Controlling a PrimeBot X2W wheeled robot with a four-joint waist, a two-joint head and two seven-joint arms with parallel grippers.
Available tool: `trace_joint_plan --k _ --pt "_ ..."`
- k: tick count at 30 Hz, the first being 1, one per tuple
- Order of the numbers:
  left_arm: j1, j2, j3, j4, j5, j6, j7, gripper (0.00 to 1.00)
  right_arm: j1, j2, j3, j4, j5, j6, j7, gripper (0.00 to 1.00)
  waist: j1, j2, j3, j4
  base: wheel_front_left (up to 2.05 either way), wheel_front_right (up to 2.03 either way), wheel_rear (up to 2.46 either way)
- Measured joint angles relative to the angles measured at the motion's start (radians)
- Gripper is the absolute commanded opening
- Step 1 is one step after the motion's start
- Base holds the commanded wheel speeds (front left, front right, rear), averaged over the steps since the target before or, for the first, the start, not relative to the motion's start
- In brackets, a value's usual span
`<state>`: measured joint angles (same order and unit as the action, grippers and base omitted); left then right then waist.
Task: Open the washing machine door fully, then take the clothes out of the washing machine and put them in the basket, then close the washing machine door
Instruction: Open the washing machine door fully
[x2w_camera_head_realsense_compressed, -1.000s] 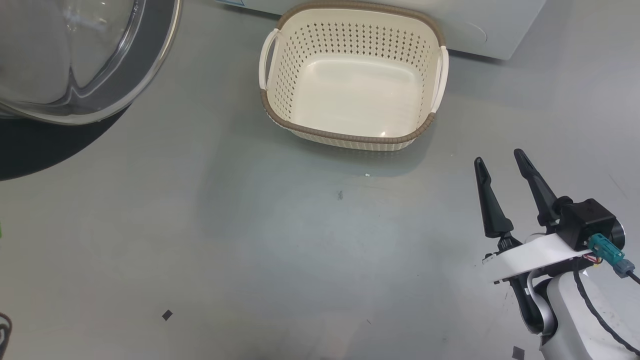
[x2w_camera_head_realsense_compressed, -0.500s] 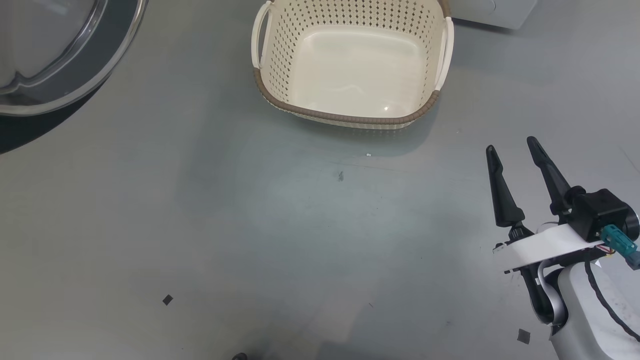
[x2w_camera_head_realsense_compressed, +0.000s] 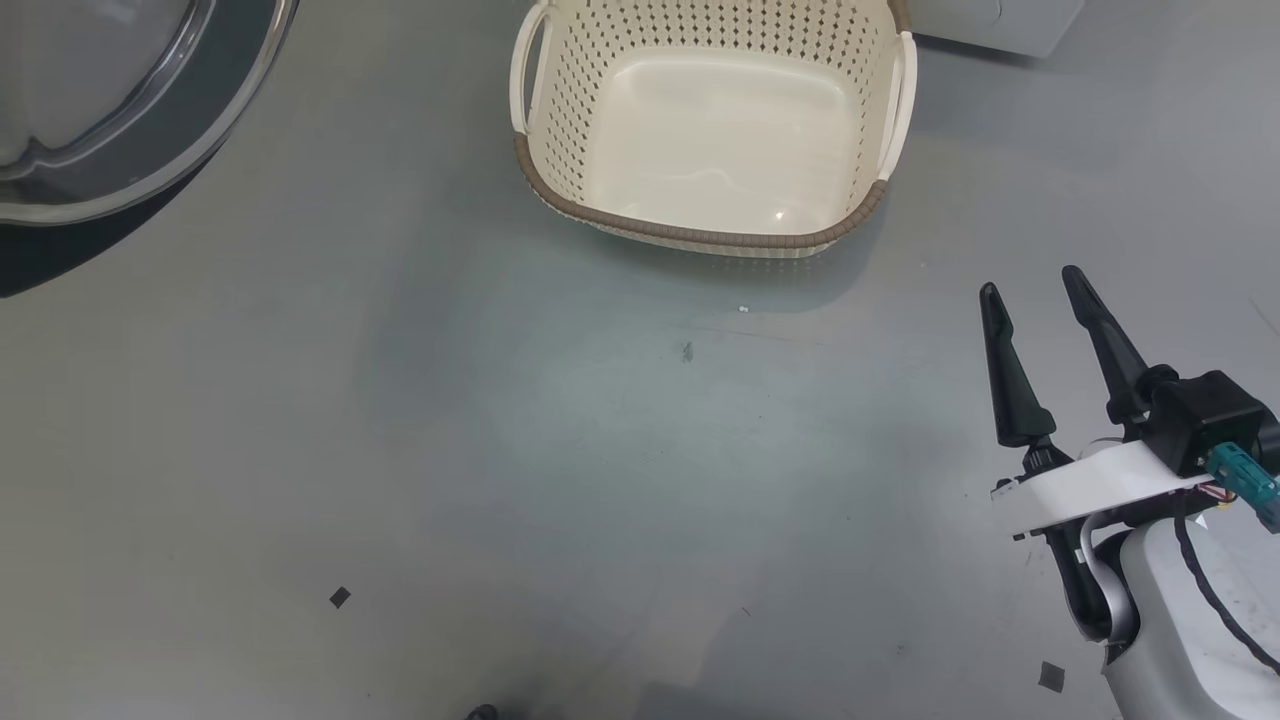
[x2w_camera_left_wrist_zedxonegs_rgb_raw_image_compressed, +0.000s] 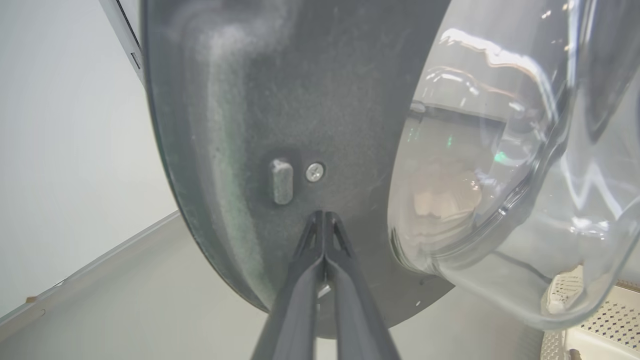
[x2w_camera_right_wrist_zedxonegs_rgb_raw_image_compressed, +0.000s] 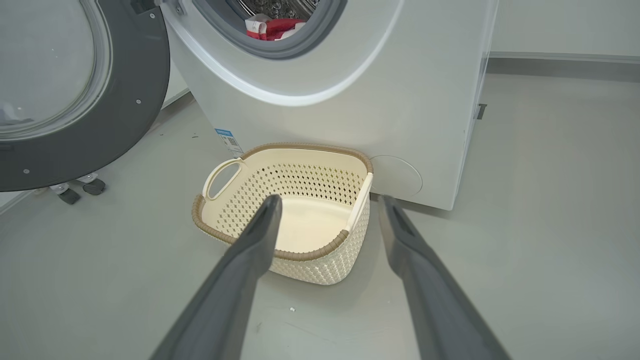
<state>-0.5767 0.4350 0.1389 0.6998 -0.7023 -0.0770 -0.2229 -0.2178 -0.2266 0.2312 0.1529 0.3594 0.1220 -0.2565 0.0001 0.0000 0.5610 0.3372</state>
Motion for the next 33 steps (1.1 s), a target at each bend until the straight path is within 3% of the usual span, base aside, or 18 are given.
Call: trace_joint_plan --k 18,33 --pt "0.007 -0.048 -0.13 0.019 0.098 -0.027 -0.017 0.0 0.0 0.047 -0.014 0.021 0.019 0.0 0.0 1.0 0.0 0.0 -0.141 0.001 0.0 0.0 0.0" --pt "0.118 -0.101 -0.214 -0.033 0.131 -0.039 -0.025 0.0 0.046 0.089 -0.028 0.042 0.049 0.0 0.0 1.0 -0.0001 0.0 -0.312 -0.034 0.0 0.0 0.0"
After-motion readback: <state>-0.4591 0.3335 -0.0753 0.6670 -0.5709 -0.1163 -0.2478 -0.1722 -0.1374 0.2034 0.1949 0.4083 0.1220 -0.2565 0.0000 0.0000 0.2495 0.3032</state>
